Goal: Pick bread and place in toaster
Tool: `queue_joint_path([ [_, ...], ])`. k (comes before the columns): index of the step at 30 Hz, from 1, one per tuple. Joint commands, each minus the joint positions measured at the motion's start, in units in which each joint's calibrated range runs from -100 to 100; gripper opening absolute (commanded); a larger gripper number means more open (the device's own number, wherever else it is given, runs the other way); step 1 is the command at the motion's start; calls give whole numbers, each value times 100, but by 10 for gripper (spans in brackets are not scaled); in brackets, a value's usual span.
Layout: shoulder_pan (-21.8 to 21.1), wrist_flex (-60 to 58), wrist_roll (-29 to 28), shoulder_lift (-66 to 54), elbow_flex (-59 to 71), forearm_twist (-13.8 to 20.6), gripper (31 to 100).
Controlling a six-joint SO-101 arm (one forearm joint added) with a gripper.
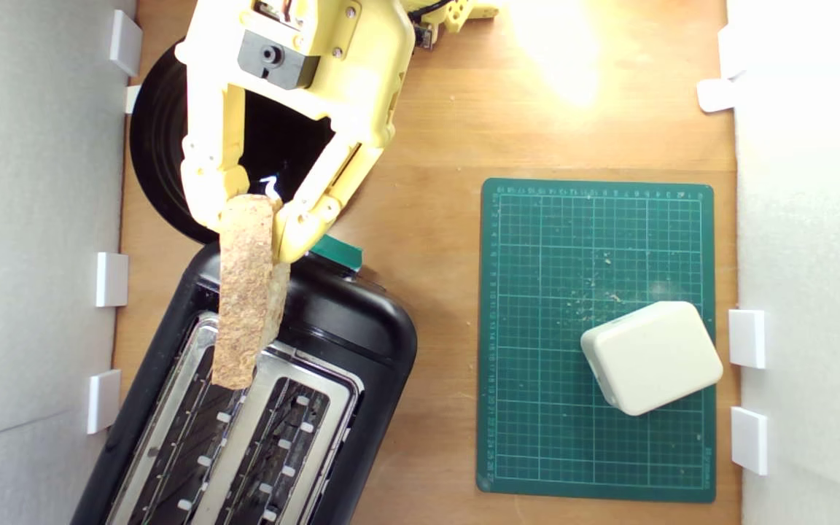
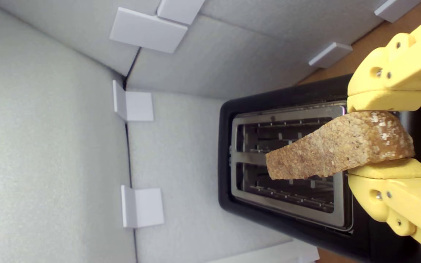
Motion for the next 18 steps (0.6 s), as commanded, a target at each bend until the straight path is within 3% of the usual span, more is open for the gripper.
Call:
queue_joint_path([
  [1,61,-61,-135,147,-607,128,617],
  [3,4,-61,-182,322,-834,336,617],
  [9,12,-189,-208,571,-1052,509,617],
  [18,85,-625,-297,796,-1052,545,617],
])
